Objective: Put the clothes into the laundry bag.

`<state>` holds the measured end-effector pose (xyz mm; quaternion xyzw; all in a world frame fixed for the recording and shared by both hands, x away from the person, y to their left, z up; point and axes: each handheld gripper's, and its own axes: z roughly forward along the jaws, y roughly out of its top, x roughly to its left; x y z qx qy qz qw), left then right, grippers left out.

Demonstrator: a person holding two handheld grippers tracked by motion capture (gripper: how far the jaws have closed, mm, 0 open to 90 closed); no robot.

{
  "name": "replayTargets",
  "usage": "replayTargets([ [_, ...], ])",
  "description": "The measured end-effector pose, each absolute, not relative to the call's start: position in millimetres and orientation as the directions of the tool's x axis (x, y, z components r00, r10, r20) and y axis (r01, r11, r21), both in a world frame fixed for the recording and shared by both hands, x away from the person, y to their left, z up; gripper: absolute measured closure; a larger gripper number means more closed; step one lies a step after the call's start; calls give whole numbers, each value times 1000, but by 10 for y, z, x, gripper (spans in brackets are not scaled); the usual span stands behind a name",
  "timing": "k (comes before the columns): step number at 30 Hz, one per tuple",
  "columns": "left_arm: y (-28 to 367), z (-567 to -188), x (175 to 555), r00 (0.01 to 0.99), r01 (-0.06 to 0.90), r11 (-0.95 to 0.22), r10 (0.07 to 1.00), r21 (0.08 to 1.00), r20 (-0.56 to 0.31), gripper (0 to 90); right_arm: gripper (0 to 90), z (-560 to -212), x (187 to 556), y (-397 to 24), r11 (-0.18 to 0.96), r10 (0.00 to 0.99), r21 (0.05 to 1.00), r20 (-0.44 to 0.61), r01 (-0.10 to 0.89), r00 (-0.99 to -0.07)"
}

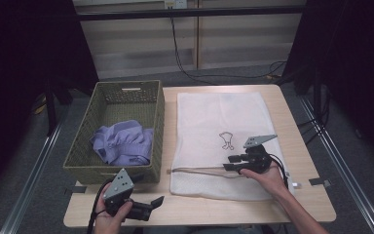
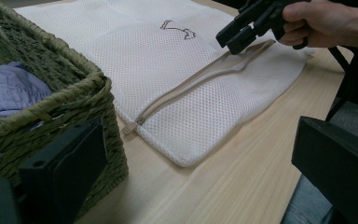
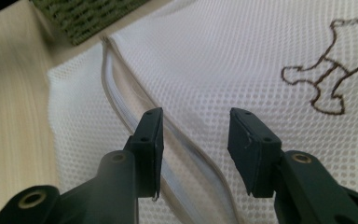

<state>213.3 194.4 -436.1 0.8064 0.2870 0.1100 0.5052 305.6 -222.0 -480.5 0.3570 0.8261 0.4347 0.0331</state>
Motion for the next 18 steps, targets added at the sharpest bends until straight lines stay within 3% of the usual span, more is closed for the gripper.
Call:
replayTargets([
  [8,1928,-4369,2134,816,345,-346,570,873,-96,30,570,-4940,3056,-2190,399,619,715,252,574,-744],
  [18,1957,-4378,2169,810,366,-317,571,875,-133,30,659,-5033,3058,-2159,414,641,701,229,581,-733],
])
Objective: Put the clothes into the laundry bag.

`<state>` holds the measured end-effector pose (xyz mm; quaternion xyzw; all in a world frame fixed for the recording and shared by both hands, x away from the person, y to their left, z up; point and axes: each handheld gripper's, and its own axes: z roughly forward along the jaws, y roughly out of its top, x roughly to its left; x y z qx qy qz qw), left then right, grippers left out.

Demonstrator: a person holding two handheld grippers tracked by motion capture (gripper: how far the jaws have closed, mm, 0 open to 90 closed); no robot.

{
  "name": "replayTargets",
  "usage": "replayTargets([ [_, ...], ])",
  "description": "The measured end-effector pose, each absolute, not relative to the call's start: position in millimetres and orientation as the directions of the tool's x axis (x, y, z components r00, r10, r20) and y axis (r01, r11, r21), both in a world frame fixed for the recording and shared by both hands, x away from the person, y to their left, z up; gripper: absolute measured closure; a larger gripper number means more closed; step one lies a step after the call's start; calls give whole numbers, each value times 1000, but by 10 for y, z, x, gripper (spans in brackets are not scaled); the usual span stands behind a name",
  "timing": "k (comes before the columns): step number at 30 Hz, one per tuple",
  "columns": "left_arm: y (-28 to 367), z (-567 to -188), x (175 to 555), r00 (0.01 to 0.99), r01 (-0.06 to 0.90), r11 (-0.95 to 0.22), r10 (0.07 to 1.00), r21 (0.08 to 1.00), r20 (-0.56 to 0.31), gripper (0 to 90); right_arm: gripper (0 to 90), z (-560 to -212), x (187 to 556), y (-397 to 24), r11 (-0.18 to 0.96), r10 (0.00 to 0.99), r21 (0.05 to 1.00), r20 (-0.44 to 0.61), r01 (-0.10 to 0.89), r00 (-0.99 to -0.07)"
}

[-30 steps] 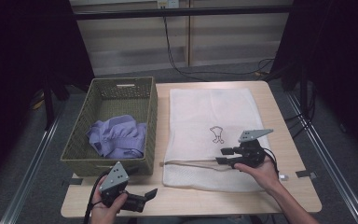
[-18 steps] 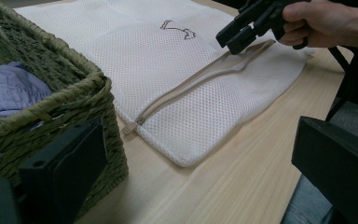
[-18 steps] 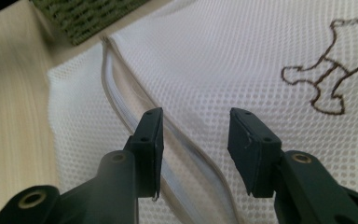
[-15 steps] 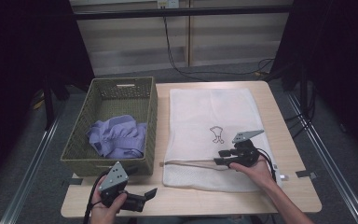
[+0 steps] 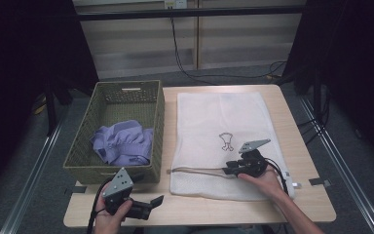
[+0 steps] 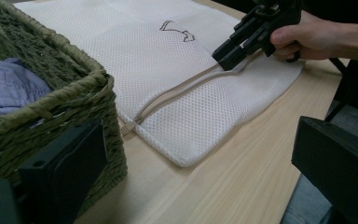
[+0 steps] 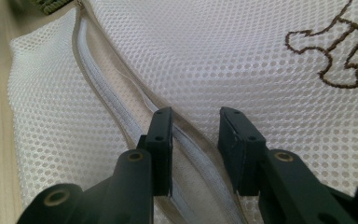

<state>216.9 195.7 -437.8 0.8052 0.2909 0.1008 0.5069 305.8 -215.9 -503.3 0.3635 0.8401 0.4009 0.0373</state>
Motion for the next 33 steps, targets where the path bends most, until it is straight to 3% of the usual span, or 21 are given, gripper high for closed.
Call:
replayTargets([
  [4,1962,-4379,2179,811,366,-317,570,875,-132,30,689,-5048,3056,-2149,417,640,713,210,564,-739],
  [8,1952,-4376,2172,813,360,-326,569,874,-122,30,769,-5108,3090,-2247,364,627,732,265,576,-733],
  [15,1939,-4373,2165,814,357,-333,569,873,-115,30,883,-5067,3075,-2174,398,662,717,207,572,-720],
  [33,1921,-4364,2140,825,339,-356,558,871,-93,30,898,-4980,3095,-2225,339,662,733,260,590,-703],
])
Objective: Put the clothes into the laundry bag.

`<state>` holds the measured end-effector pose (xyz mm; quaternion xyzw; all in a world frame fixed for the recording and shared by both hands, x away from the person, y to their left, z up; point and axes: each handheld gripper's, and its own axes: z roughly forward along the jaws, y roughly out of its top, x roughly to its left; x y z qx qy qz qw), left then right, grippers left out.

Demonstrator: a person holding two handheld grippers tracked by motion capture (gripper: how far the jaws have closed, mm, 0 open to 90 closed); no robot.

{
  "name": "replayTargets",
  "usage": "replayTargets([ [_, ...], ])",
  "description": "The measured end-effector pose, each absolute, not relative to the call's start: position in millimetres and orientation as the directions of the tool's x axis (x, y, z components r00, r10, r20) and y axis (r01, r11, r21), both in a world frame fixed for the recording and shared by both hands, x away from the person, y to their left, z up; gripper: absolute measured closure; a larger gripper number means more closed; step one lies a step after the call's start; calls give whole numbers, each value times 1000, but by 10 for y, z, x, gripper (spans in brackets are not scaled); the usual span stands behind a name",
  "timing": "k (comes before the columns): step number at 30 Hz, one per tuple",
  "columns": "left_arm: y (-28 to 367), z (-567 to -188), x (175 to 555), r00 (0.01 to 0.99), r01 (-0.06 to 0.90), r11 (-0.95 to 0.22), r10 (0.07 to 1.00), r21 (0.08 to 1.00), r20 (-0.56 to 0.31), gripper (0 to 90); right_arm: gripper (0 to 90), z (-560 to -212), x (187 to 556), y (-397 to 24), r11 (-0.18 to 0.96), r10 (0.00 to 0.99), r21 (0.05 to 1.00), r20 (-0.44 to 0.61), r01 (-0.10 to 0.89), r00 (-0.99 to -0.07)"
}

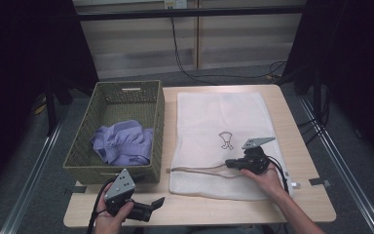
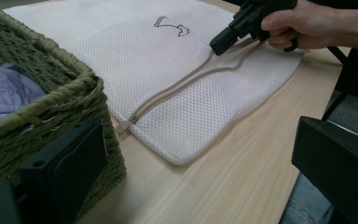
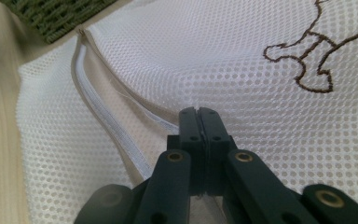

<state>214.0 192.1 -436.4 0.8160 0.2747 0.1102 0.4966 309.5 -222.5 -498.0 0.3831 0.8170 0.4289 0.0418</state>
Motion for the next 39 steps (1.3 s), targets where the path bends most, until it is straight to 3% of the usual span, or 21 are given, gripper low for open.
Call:
replayTargets([
  [39,1930,-4361,2150,830,335,-344,548,877,-103,27,899,-4574,3060,-2309,191,618,828,315,527,-720],
])
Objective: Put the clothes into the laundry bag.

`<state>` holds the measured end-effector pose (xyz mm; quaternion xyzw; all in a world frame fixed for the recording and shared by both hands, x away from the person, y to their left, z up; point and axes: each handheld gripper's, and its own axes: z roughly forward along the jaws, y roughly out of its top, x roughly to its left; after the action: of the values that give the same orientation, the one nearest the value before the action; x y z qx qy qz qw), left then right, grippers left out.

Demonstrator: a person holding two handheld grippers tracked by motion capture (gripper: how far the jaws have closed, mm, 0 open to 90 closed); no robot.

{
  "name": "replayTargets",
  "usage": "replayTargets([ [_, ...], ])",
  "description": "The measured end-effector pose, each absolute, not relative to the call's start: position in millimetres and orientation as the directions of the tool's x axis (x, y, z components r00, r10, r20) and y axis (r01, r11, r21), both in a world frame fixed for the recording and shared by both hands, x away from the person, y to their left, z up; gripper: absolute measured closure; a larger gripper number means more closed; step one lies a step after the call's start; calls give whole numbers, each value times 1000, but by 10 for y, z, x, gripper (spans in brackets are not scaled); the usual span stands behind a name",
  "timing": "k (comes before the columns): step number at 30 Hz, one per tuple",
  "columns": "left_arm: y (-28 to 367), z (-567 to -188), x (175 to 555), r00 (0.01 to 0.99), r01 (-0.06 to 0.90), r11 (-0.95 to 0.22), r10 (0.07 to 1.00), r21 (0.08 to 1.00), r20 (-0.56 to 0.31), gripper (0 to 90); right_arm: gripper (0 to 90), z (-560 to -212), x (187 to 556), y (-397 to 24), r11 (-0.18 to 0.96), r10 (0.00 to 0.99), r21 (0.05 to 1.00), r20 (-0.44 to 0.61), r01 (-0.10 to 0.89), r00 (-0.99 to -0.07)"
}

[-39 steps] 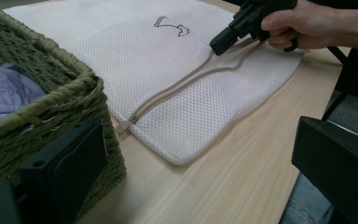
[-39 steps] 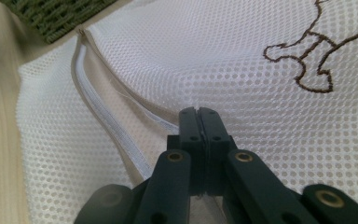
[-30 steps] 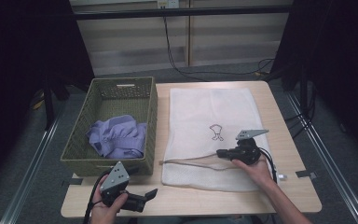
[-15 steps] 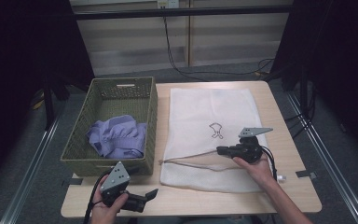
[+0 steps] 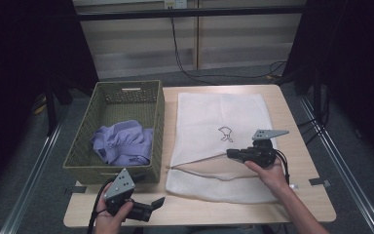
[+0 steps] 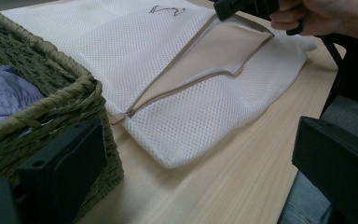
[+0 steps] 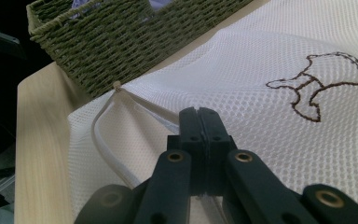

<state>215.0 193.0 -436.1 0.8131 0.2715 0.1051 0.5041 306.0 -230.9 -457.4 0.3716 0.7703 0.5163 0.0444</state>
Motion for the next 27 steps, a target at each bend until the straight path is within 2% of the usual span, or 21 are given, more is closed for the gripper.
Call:
replayTargets([
  [27,1932,-4356,2132,828,335,-335,551,881,-106,28,900,-4277,3161,-2350,102,597,870,334,482,-729],
])
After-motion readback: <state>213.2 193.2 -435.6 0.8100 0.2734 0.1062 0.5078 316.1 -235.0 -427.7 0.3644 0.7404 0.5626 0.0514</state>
